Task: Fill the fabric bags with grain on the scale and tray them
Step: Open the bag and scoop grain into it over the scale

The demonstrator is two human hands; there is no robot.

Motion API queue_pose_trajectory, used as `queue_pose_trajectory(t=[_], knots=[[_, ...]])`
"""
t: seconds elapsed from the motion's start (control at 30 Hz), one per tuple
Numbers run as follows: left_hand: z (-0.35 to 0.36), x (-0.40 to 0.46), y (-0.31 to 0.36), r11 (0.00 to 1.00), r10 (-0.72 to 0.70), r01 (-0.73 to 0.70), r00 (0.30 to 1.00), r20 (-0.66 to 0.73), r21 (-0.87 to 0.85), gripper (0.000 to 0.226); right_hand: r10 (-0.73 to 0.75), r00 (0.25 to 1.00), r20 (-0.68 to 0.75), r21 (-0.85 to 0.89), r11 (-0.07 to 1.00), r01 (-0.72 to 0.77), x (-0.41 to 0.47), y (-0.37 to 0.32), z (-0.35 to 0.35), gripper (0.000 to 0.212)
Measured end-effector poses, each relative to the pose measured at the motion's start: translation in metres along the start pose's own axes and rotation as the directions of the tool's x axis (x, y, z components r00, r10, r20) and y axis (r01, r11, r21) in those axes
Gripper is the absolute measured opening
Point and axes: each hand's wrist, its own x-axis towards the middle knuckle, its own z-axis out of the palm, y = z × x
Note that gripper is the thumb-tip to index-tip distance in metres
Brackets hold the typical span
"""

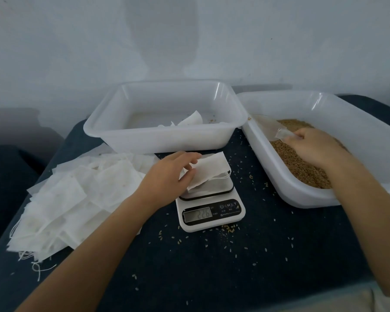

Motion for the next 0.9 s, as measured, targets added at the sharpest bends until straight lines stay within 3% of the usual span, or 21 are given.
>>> queue_pose_trajectory(t=[0.23,0.33,0.43,0.5,0.6,0.7,0.8,0.87,0.9], knots=[[-0.003,0.0,0.008,1.0,-0.002,0.002,1.0,-0.008,0.005,0.034,0.139,0.977,0.161,-0.237,0.967,-0.098,0.002,0.004,0.005,0.044],[0.006,0.003,0.021,0.992,0.071,-0.07,0.997,-0.005,0.105,0.041,0.15,0.976,0.16,-0.282,0.954,-0.101,-0.003,-0.002,0.003,0.047],[0.016,0.004,0.028,0.983,0.081,-0.077,0.997,-0.018,0.165,0.043,-0.108,0.994,-0.034,-0.274,0.957,0.094,-0.004,-0.013,-0.001,0.039],[0.021,0.006,0.029,0.983,0.047,-0.042,0.999,-0.021,0.177,0.045,-0.311,0.945,-0.101,-0.14,0.945,0.296,-0.01,-0.033,-0.003,0.037],[0.031,0.01,0.038,0.978,0.023,-0.011,0.998,-0.058,0.207,0.043,-0.512,0.857,0.055,-0.099,0.852,0.515,-0.02,-0.068,0.004,0.031],[0.039,0.013,0.045,0.965,0.01,0.013,0.996,-0.088,0.261,0.039,-0.534,0.796,0.284,-0.303,0.737,0.603,-0.024,-0.089,0.015,0.033],[0.042,0.015,0.045,0.954,-0.014,0.035,0.997,-0.073,0.299,0.046,-0.483,0.779,0.401,-0.327,0.718,0.614,-0.021,-0.098,0.023,0.036],[0.04,0.017,0.045,0.963,-0.001,0.018,0.998,-0.061,0.267,0.049,-0.437,0.828,0.352,-0.313,0.778,0.544,-0.014,-0.099,0.013,0.027],[0.038,0.02,0.045,0.967,0.03,-0.015,0.998,-0.054,0.255,0.048,-0.395,0.88,0.263,-0.291,0.838,0.462,-0.006,-0.095,0.003,0.022]])
